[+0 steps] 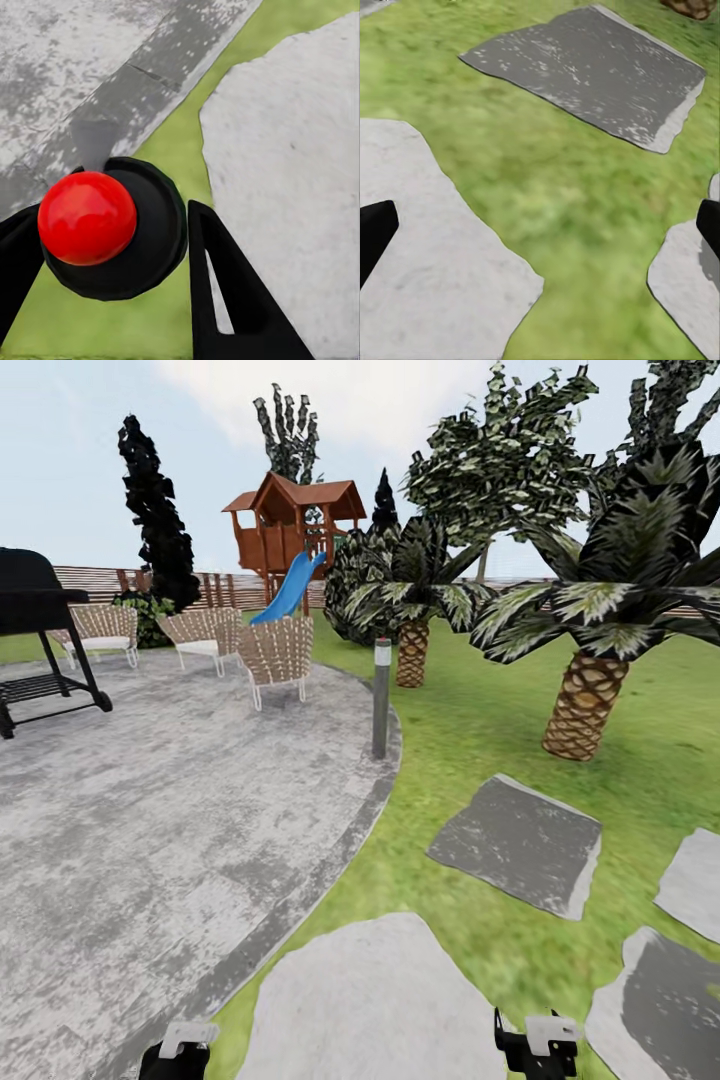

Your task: Pick up the pesticide atomizer in the garden and spray insectifuge to fully cover both potted plants in the garden.

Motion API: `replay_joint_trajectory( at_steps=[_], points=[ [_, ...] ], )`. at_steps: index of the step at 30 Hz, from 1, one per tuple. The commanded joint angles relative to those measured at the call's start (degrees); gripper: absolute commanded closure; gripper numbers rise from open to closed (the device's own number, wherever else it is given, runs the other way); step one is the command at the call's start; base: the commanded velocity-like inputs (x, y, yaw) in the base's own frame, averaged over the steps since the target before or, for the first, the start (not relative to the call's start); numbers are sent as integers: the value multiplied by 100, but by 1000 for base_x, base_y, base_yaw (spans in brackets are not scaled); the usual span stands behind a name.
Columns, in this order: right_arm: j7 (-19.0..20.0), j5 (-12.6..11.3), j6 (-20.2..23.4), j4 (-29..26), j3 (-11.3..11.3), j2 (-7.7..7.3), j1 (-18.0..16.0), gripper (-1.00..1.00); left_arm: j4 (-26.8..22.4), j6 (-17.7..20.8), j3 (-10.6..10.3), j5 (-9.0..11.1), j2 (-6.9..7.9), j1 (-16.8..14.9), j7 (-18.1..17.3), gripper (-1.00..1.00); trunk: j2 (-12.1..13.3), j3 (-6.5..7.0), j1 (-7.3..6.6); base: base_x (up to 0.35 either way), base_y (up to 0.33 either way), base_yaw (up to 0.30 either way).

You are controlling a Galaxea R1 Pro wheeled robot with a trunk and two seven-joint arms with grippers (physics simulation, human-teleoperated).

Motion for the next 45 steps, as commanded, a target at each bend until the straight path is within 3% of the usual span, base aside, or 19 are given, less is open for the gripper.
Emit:
replay_joint_trajectory(
  at_steps=[1, 24, 32, 36, 45],
  points=[
    [-39, 62, -12, 6, -22, 0, -3, -100, 6, -17, 52, -43, -1, -5, -28, 100, -2, -9, -1, 0, 0, 281],
    [-39, 64, -12, 6, -22, 0, -3, -100, -13, 9, 69, -22, 4, -9, -19, 100, -2, -105, -1, 0, 0, 275],
    [-39, 67, -12, 7, -22, 0, -3, -100, -28, 19, 85, 375, 33, -12, 278, 100, -2, -139, -1, 0, 0, 274],
    [-39, 67, -12, 7, -22, 0, -3, -100, -29, 6, 142, 688, 117, -12, 287, 100, -2, -156, -1, 0, 0, 274],
    [-39, 69, -12, 8, -22, 0, -3, -100, -21, -17, 124, 746, 148, -4, 252, 100, -2, -195, -1, 0, 0, 274]
  ],
)
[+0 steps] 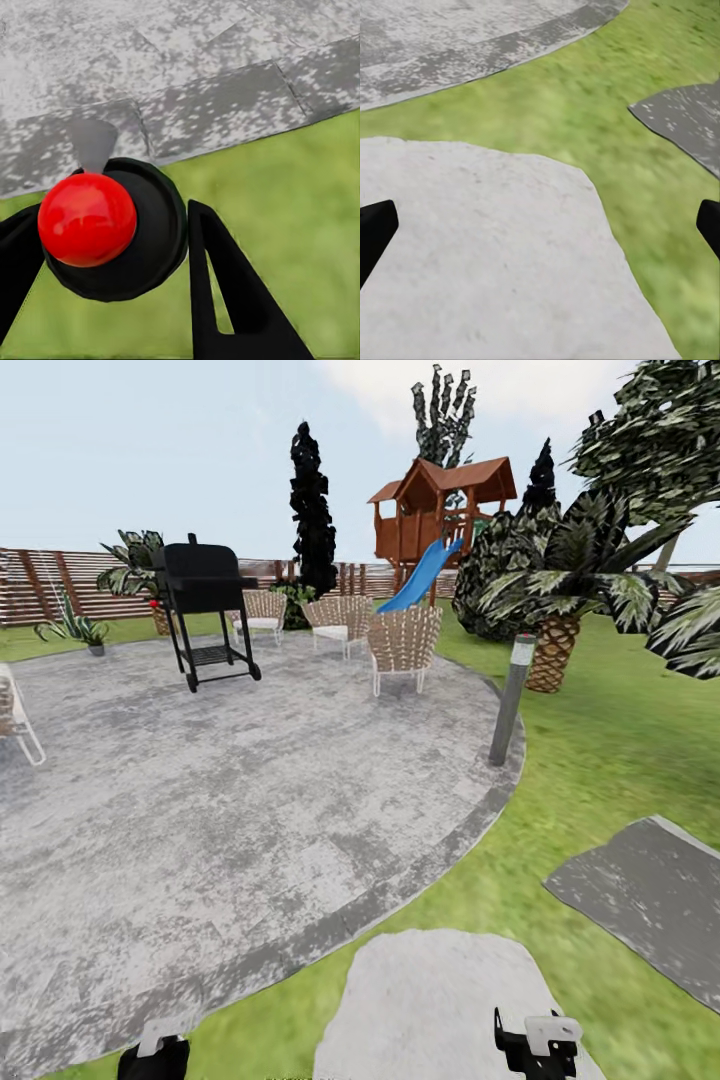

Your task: Pick up the pesticide atomizer in the garden and spray insectifuge to fully cover both potted plants in the garden.

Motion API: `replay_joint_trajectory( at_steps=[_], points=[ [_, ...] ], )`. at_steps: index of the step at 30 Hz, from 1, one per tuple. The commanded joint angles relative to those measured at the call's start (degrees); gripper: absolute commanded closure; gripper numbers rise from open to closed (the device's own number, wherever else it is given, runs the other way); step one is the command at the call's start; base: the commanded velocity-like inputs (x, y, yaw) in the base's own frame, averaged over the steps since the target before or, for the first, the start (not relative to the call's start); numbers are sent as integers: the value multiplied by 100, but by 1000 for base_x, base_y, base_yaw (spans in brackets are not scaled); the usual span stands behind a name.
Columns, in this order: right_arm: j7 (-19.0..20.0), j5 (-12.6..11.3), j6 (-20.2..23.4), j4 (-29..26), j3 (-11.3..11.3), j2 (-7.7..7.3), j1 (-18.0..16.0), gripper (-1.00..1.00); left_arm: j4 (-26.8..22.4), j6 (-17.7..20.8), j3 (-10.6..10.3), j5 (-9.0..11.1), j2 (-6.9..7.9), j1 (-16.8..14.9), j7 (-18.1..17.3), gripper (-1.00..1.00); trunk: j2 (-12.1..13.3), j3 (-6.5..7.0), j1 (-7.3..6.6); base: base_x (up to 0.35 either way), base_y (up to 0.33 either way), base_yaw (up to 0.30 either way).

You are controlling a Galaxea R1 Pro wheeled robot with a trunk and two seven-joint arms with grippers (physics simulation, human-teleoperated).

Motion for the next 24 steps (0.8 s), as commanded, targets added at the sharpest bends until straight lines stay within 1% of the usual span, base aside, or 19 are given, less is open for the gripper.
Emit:
replay_joint_trajectory(
  at_steps=[1, 8, 14, 17, 24],
  points=[
    [-39, 63, -12, 9, -22, 0, -3, -100, 9, -12, 40, 32, -2, -5, -51, 100, -2, -10, -1, 0, 0, 274],
    [-39, 62, -12, 11, -22, 0, -3, -100, 24, -12, 45, 32, -1, -5, -43, 100, -2, -38, -1, 9, 13, 274],
    [-39, 63, -12, 14, -22, 0, -3, -100, 27, -9, 40, 33, -1, -5, -42, 100, -2, -62, -1, 157, 235, 272],
    [-39, 58, -12, 8, -22, 0, -3, -100, 29, -11, 40, 33, -5, -5, -42, 100, -2, -67, -1, 220, 258, 117],
    [-35, 66, -7, 3, -22, -9, -3, -100, 36, -7, 40, 25, -9, -5, -42, 100, -2, -69, -1, 260, 215, 12]
  ],
)
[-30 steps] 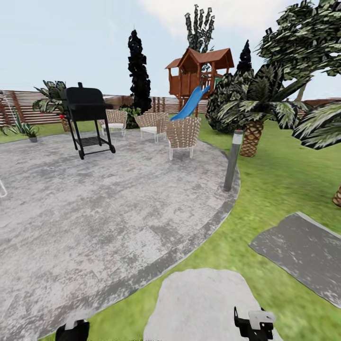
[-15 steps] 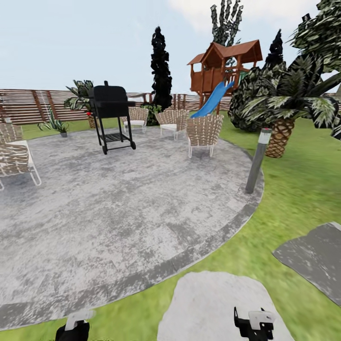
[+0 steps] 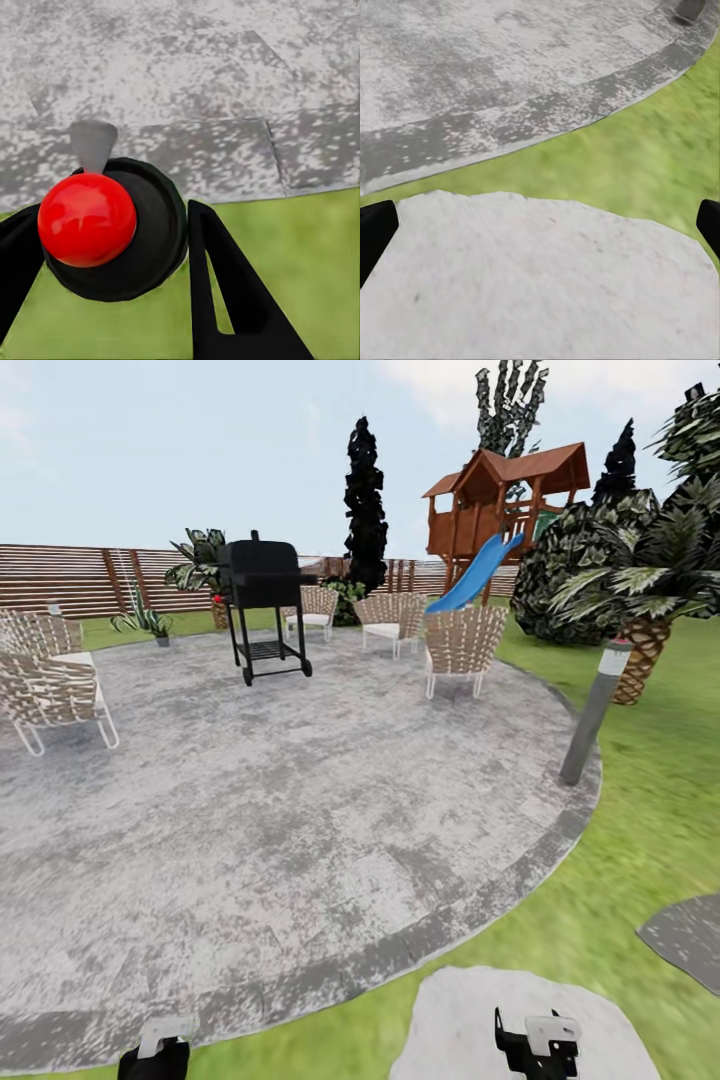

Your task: Pick up the pesticide atomizer in the garden and spray insectifuge to fully cover both potted plants in the garden.

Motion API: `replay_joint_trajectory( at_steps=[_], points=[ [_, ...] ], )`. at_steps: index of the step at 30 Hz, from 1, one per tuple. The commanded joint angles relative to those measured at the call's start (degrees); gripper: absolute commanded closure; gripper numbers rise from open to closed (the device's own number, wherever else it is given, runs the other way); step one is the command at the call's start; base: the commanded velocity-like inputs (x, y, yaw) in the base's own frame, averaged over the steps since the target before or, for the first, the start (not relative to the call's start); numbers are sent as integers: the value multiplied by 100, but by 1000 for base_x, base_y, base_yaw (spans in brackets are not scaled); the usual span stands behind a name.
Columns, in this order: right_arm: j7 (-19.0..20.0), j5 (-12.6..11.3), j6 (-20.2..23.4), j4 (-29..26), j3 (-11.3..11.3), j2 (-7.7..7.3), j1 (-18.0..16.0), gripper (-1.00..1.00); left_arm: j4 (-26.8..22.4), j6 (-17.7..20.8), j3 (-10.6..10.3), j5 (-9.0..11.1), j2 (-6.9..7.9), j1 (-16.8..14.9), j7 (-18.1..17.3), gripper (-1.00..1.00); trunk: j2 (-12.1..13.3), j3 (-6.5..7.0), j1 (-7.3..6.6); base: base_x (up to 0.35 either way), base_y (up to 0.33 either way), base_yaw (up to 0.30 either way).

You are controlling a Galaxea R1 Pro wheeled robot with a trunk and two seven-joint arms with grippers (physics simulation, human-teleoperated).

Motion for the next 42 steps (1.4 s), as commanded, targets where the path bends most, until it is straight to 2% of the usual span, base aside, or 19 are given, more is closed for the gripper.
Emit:
replay_joint_trajectory(
  at_steps=[1, 11, 30, 42],
  points=[
    [-41, 61, -12, 8, -22, -3, -5, -100, 6, -12, 41, 30, -1, -4, -50, 100, -2, -5, 2, 286, 177, 1],
    [-45, 53, -19, 10, -22, 0, -5, -100, 6, -16, 32, 13, -2, -4, -58, 100, -2, -5, 2, 306, 116, 25],
    [-46, 57, -19, 10, -22, 0, -5, -100, 6, -16, 29, -5, -2, -4, -58, 100, -2, -5, 2, 337, -41, 270],
    [-44, 59, -19, 10, -22, 0, -5, -100, 6, -8, 31, -6, -2, -4, -59, 100, -2, -5, 2, 84, 0, 276]
  ],
)
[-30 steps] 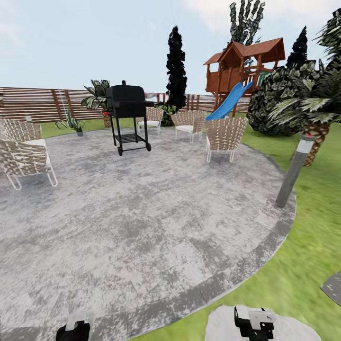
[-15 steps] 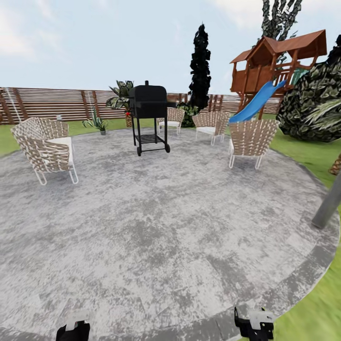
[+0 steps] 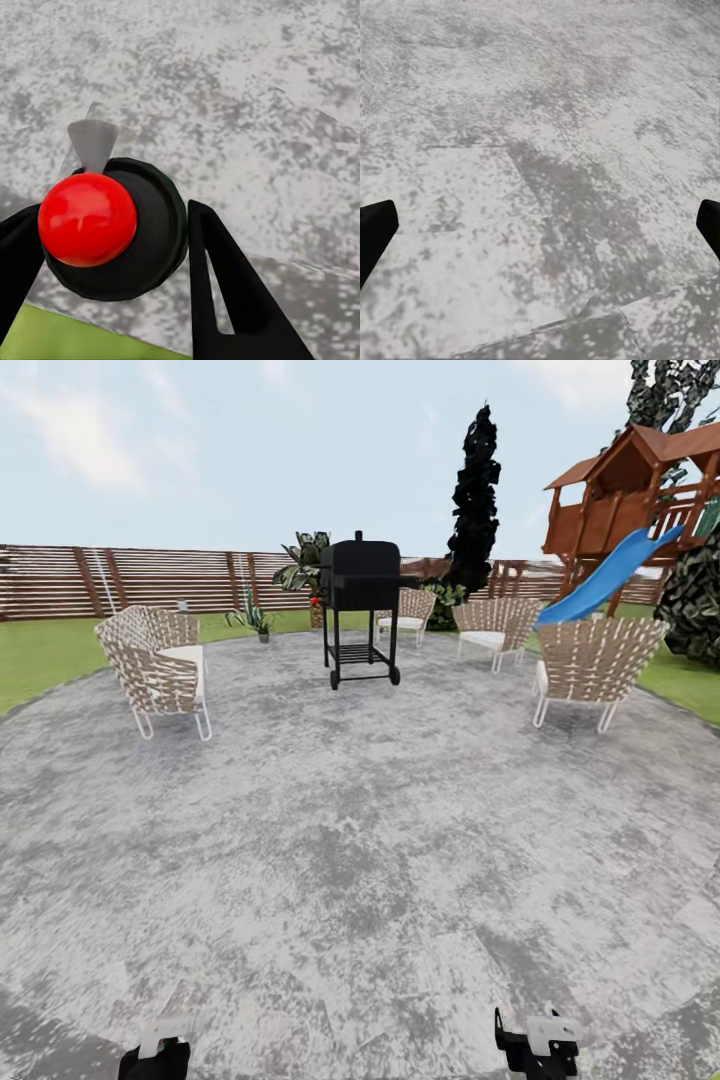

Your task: Pick up the pesticide atomizer in the garden and spray insectifuge to fully cover both potted plants in the garden.

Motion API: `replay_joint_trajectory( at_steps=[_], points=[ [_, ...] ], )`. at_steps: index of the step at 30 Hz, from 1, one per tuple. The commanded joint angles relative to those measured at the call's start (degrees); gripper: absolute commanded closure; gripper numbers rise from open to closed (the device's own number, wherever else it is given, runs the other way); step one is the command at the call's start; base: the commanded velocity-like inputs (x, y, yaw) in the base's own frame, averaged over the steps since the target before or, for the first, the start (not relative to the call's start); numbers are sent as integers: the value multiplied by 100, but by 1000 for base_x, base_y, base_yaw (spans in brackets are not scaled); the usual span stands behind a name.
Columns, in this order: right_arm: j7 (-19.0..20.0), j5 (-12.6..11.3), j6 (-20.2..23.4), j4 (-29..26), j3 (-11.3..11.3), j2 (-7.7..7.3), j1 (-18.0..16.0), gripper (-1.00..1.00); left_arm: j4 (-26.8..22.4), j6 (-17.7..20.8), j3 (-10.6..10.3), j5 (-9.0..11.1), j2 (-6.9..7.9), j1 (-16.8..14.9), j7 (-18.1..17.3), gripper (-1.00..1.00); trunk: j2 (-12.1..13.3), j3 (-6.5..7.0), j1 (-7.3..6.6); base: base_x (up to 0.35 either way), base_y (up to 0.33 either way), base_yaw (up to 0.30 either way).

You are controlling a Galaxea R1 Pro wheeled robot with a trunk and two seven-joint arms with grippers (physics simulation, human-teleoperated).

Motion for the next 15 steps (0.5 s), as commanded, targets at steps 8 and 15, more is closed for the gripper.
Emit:
replay_joint_trajectory(
  at_steps=[8, 15],
  points=[
    [-38, 61, -12, 7, -23, -8, -3, -100, 8, -12, 41, 27, -1, -6, -51, 100, -2, -5, 2, 322, 28, 158],
    [-38, 62, -12, 7, -26, -52, -3, -100, 8, -12, 35, 27, -6, -6, -51, 100, -2, -5, 2, 330, 76, 2]
  ],
)
